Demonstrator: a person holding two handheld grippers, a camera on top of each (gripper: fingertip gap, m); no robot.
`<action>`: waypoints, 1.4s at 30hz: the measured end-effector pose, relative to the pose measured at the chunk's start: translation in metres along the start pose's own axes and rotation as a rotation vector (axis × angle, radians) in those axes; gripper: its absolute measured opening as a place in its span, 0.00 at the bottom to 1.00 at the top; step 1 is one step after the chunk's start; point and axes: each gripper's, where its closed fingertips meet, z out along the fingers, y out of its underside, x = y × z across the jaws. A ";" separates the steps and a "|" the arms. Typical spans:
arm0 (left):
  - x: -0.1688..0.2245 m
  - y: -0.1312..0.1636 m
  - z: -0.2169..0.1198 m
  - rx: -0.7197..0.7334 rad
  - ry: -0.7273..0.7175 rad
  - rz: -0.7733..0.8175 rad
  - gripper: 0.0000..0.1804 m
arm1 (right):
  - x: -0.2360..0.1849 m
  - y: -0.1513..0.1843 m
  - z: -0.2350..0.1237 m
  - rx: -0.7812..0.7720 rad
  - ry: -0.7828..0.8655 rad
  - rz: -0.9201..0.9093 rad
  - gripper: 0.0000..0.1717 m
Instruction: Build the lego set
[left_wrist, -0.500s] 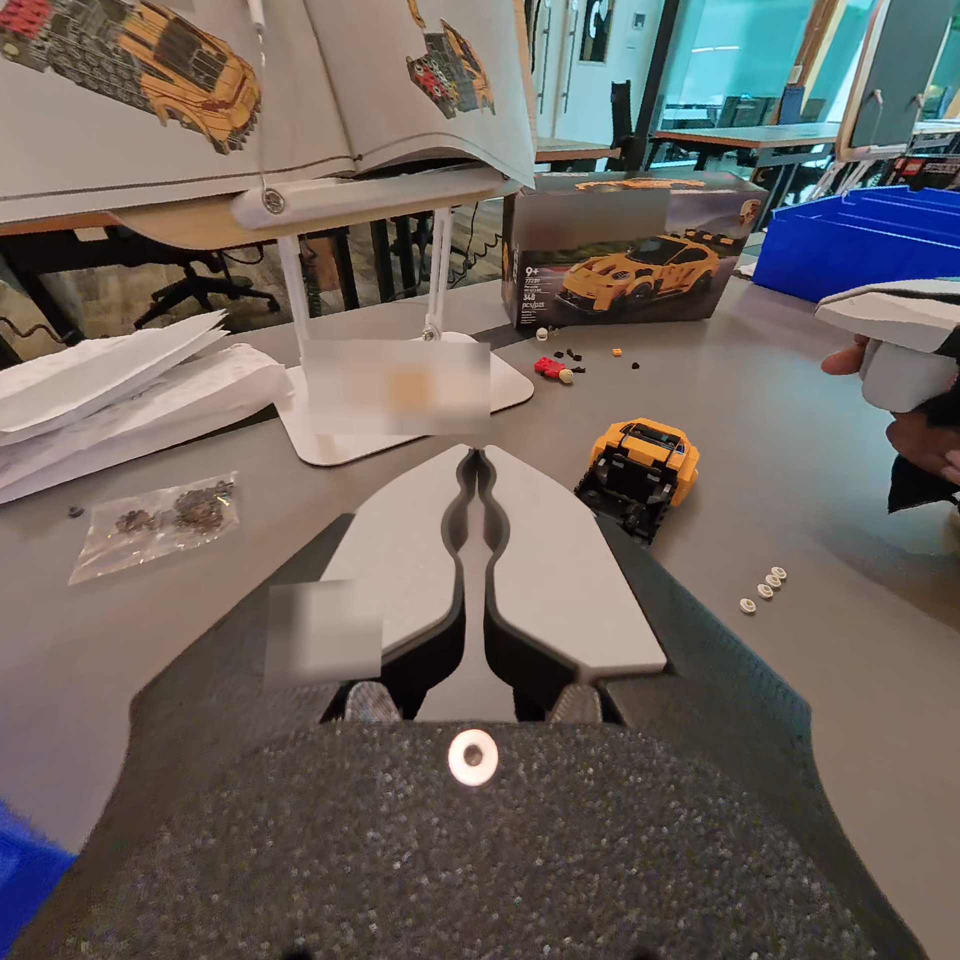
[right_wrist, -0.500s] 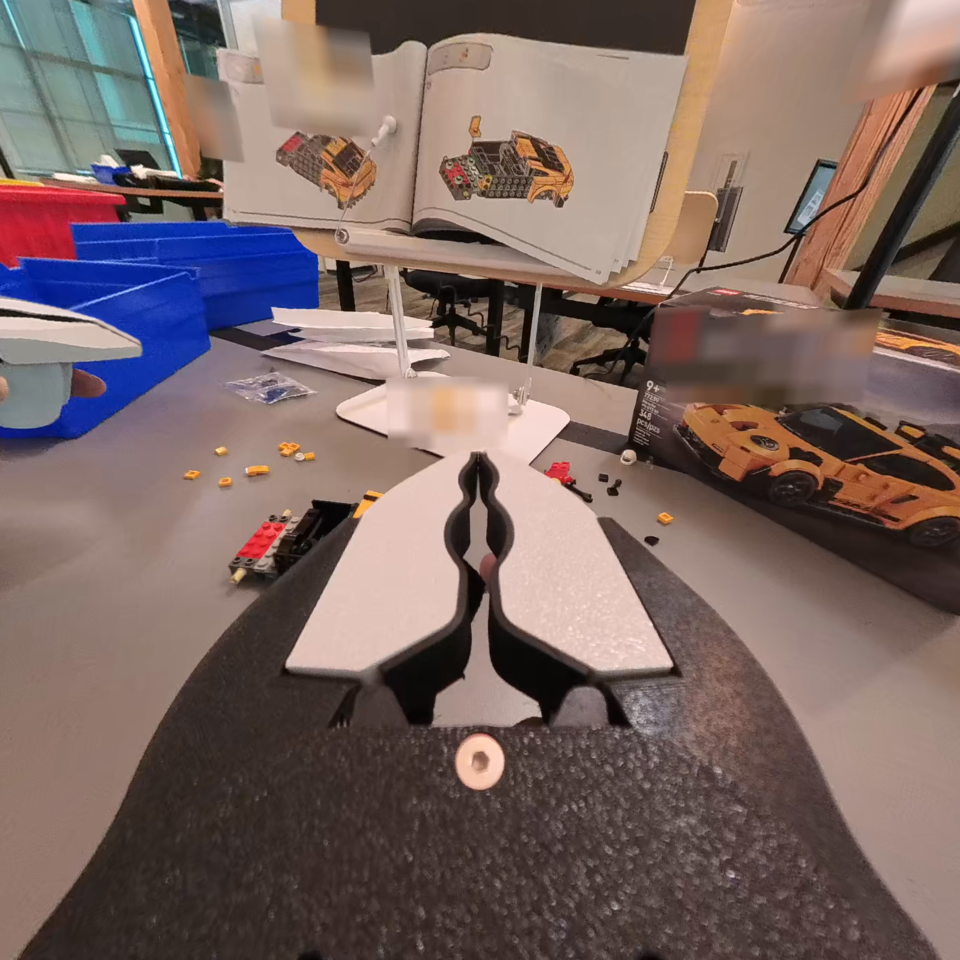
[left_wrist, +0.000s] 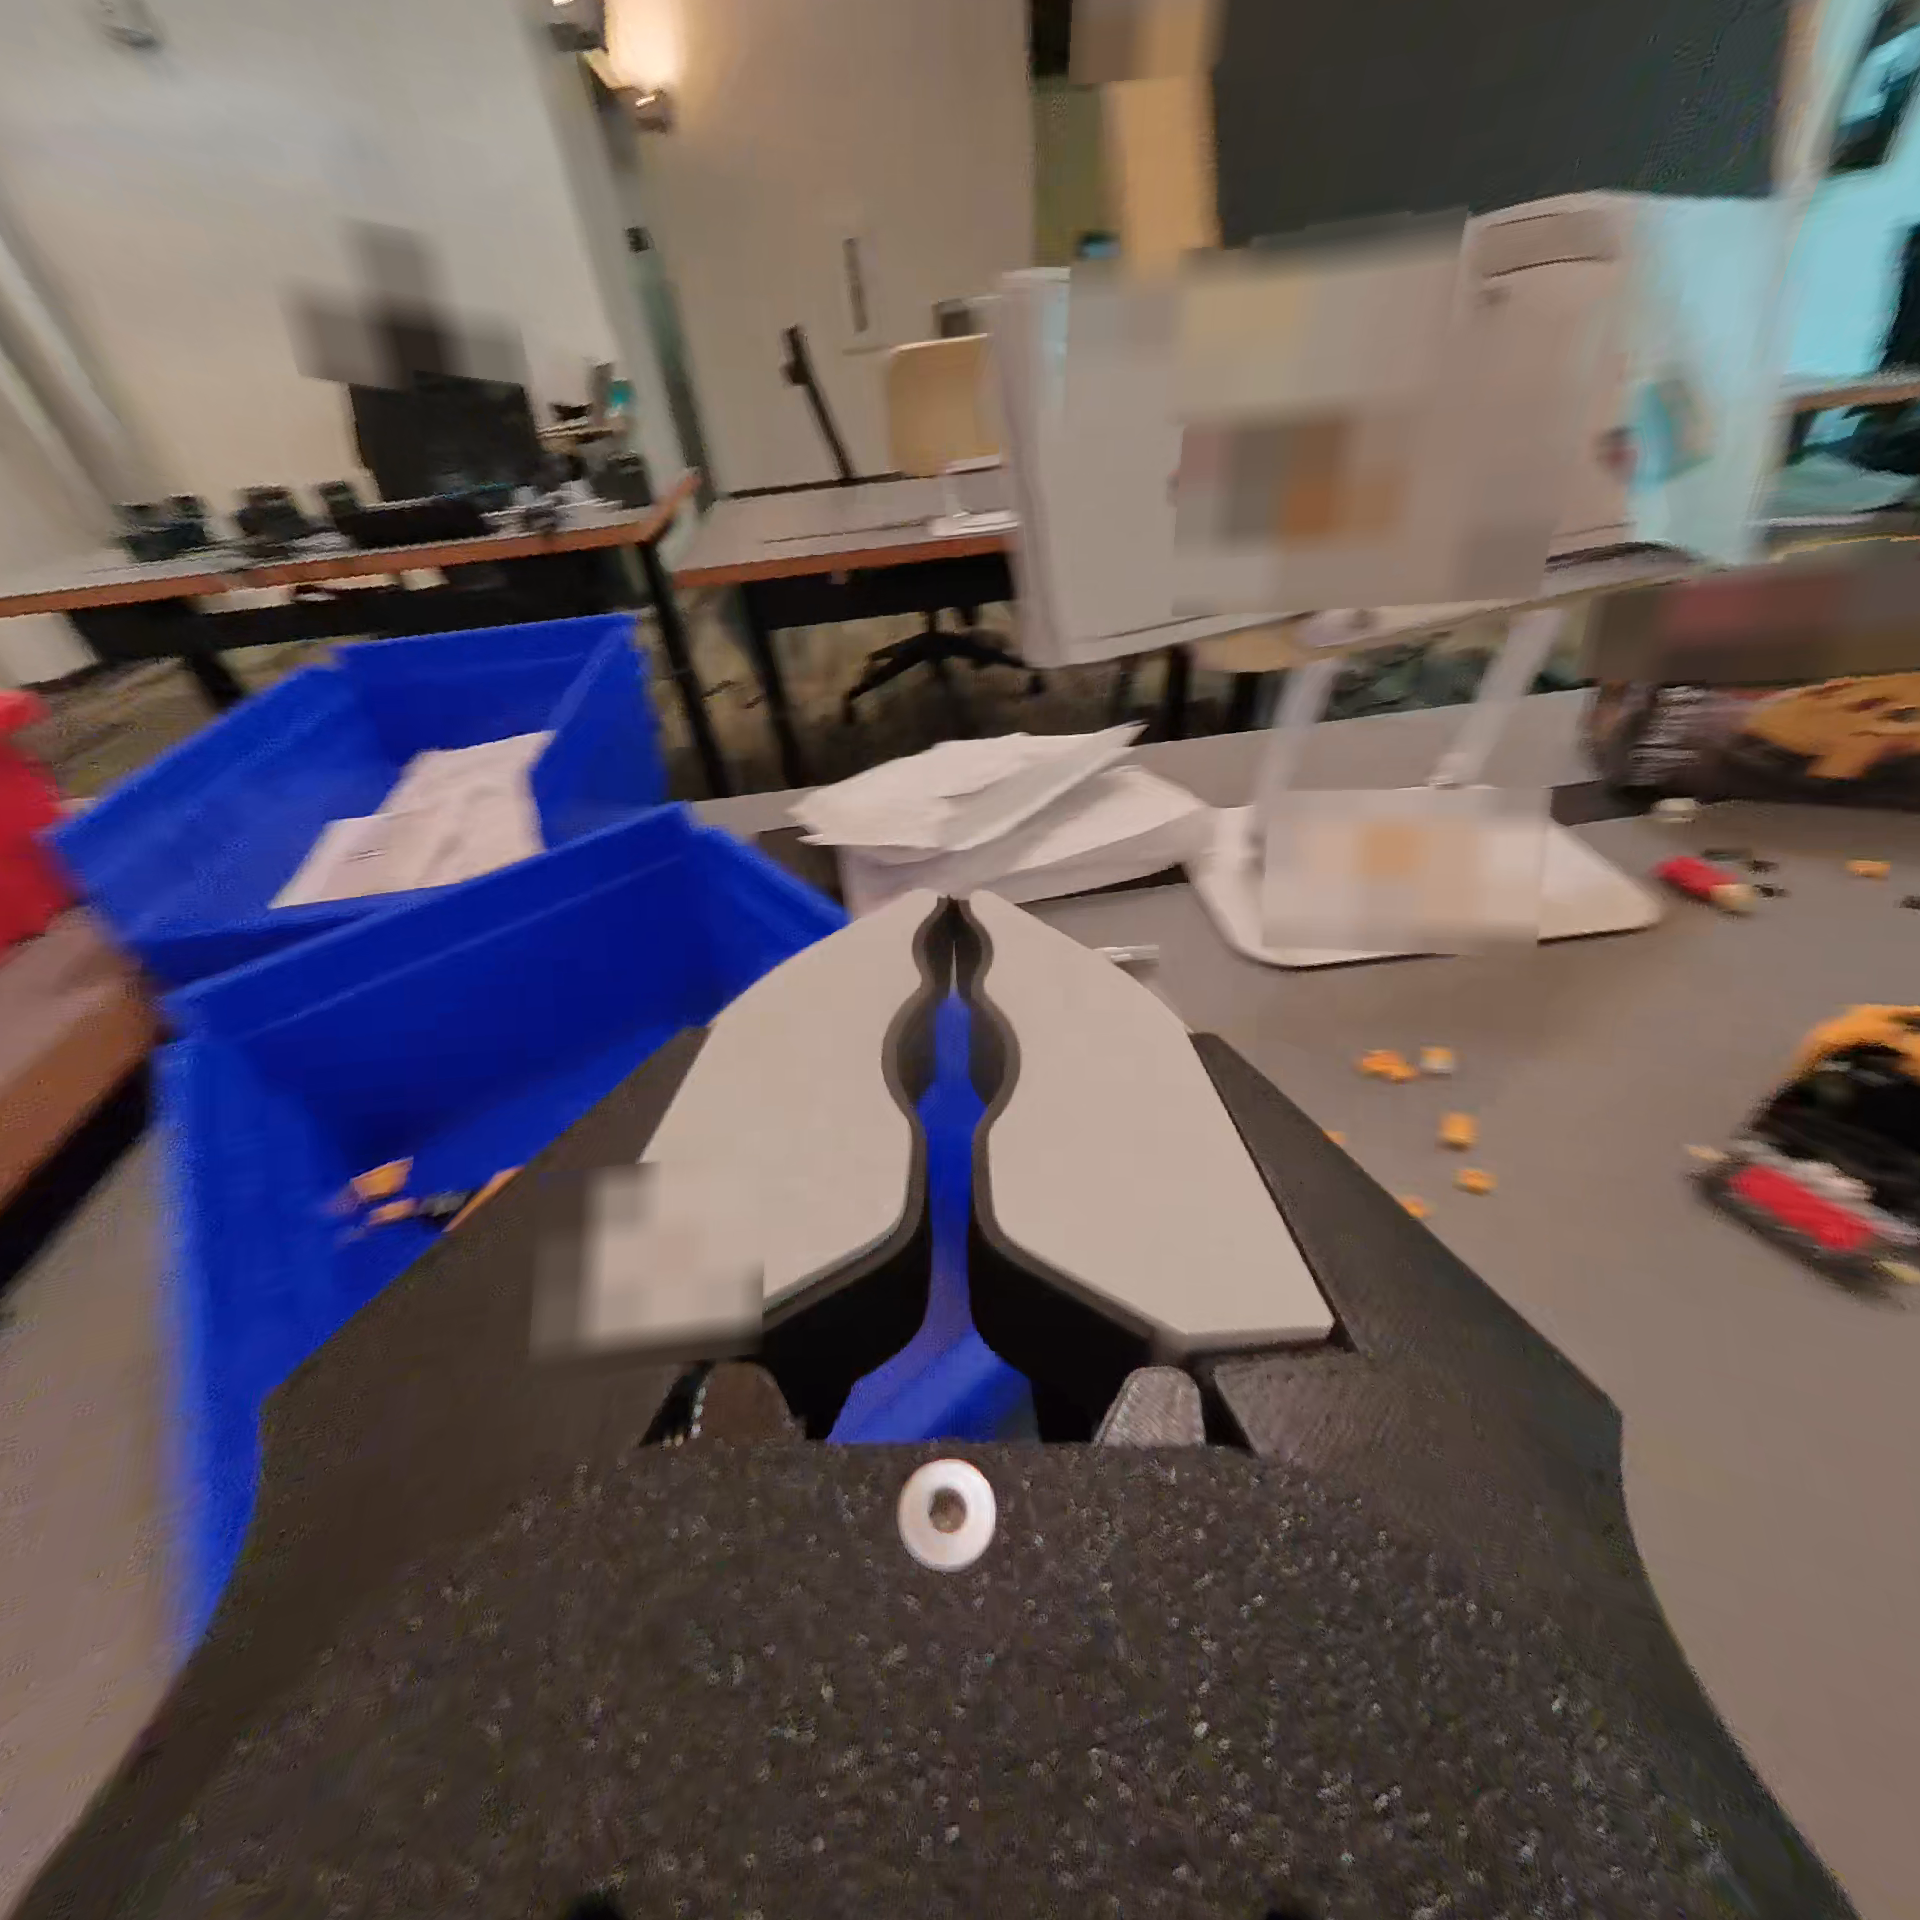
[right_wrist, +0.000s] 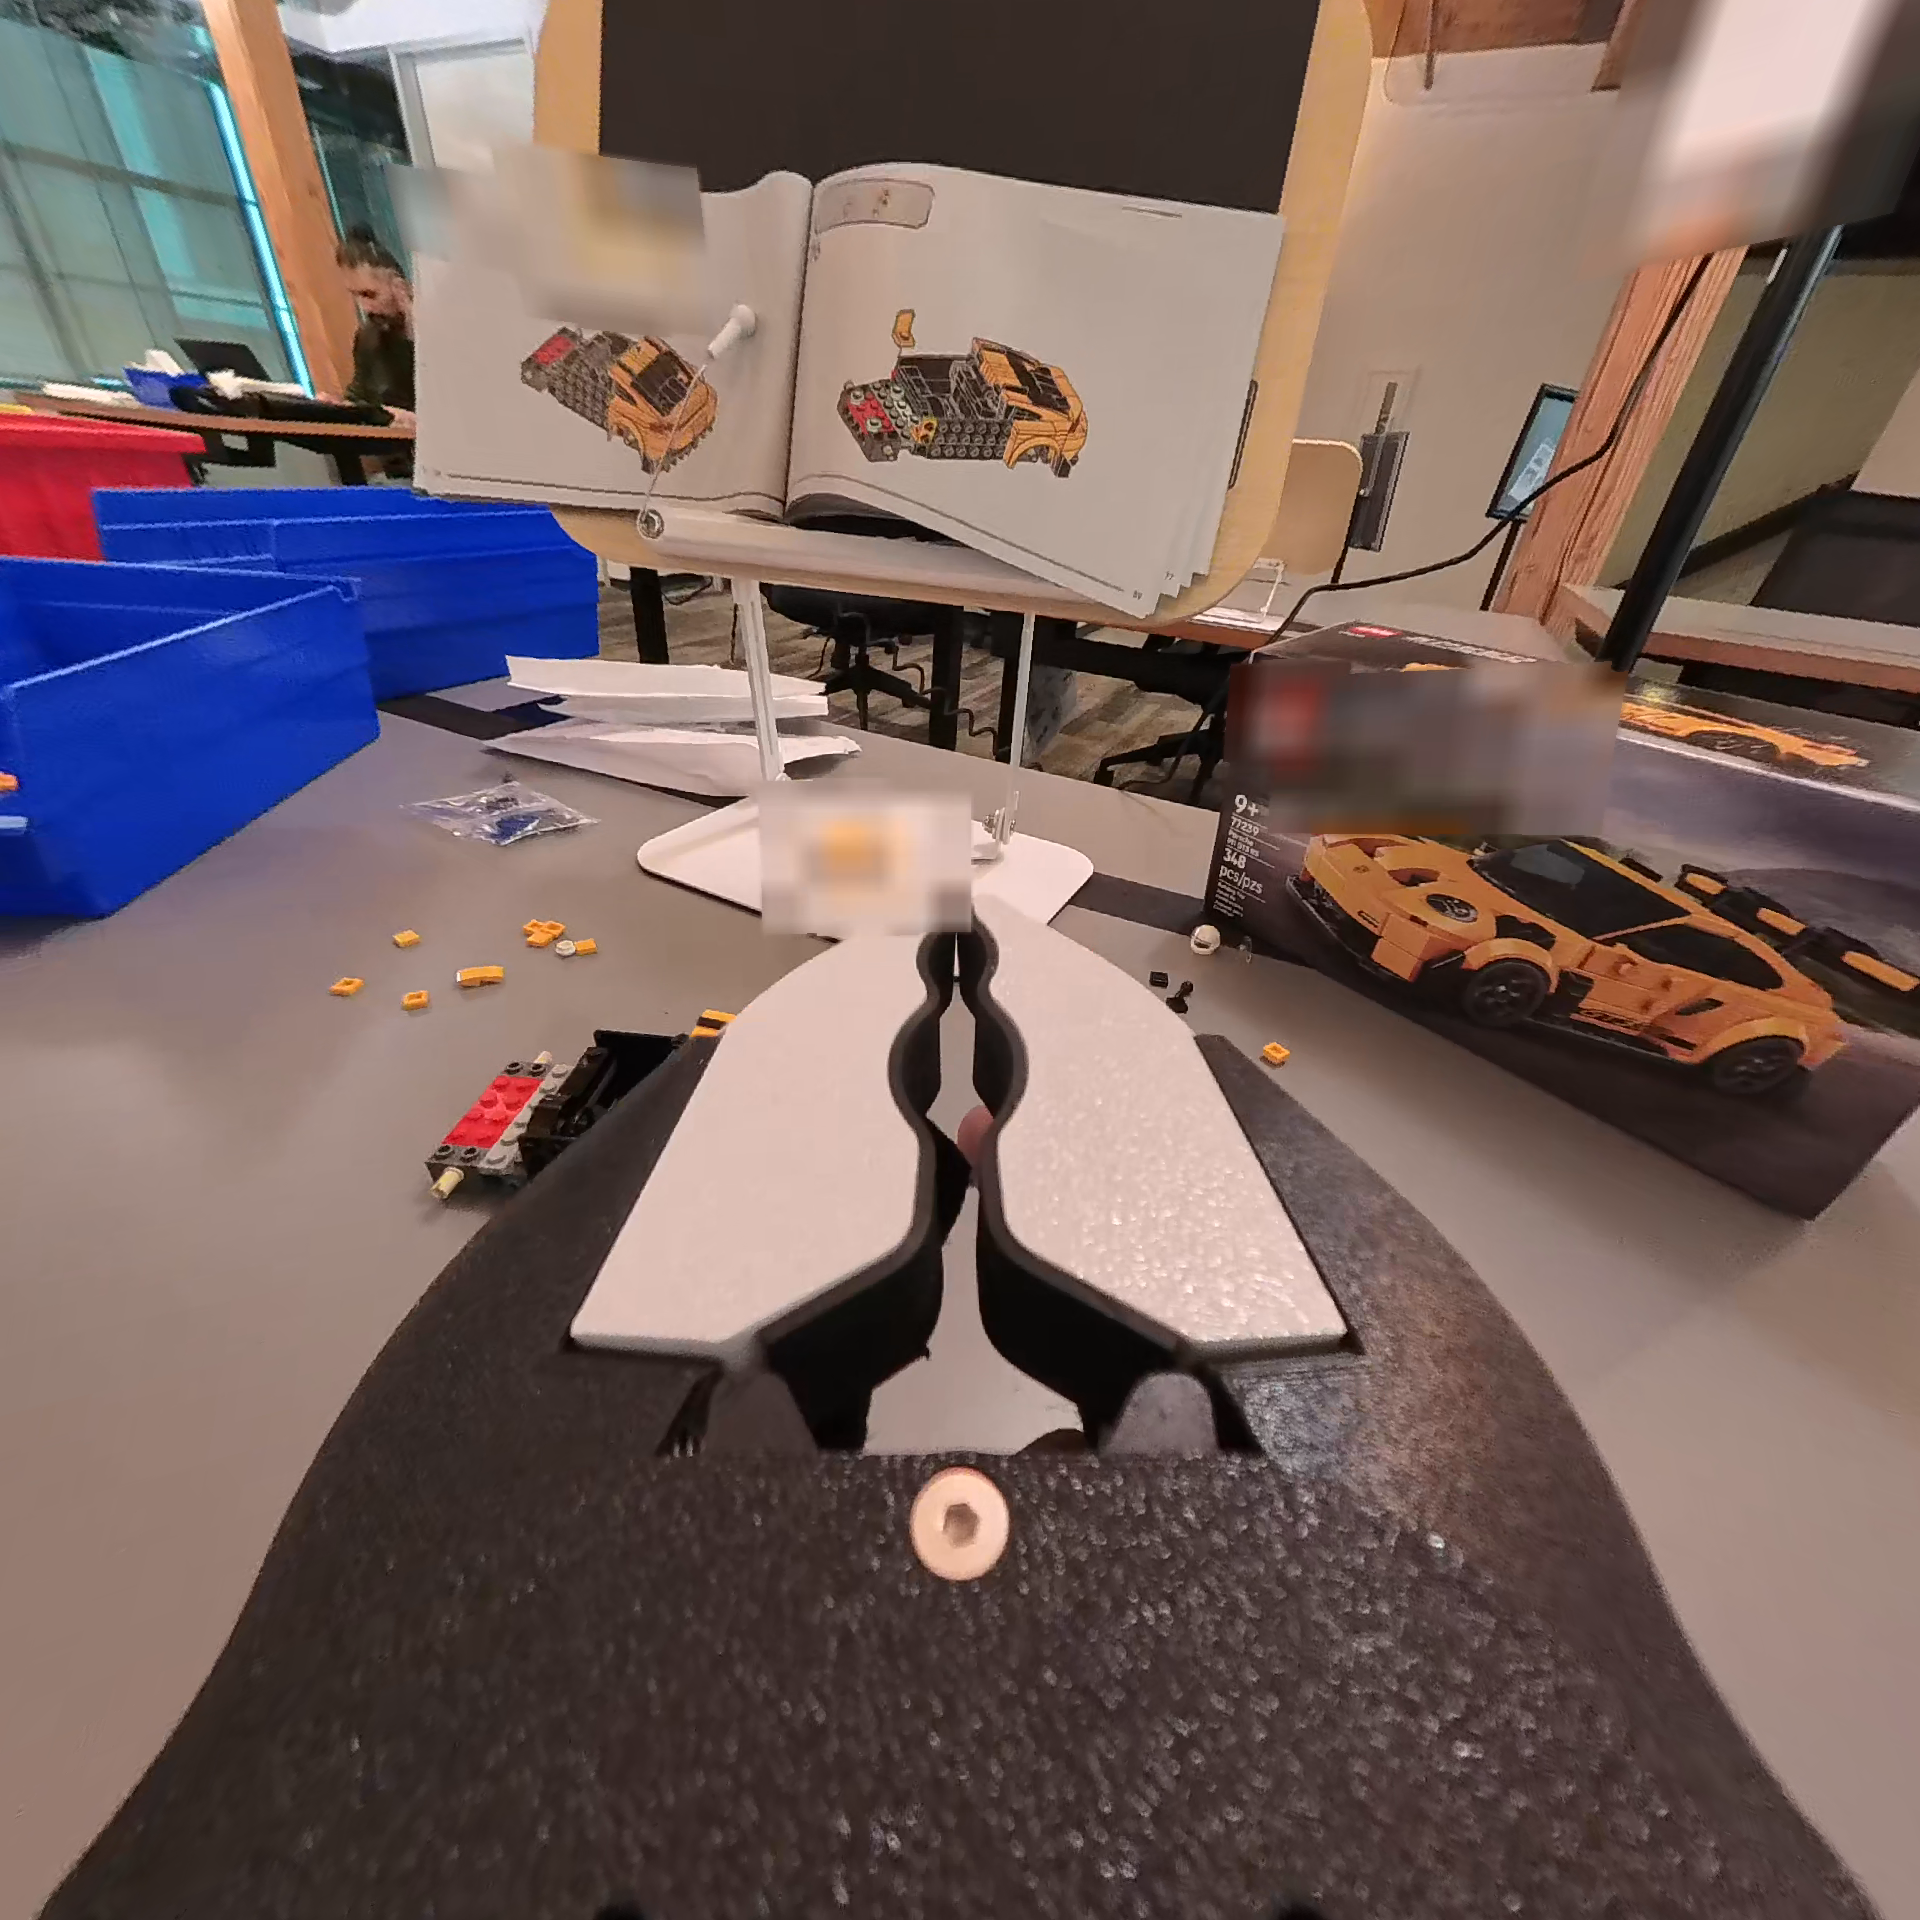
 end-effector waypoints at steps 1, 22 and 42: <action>-0.022 -0.002 -0.005 -0.020 -0.040 0.012 0.01 | 0.000 0.000 0.000 -0.001 -0.001 -0.001 0.00; -0.144 0.160 0.076 -1.167 0.211 0.222 0.10 | -0.003 0.023 0.009 -0.094 -0.008 -0.026 0.00; -0.006 0.080 0.065 -0.873 0.640 0.133 0.02 | -0.001 0.026 0.011 -0.104 -0.026 0.008 0.00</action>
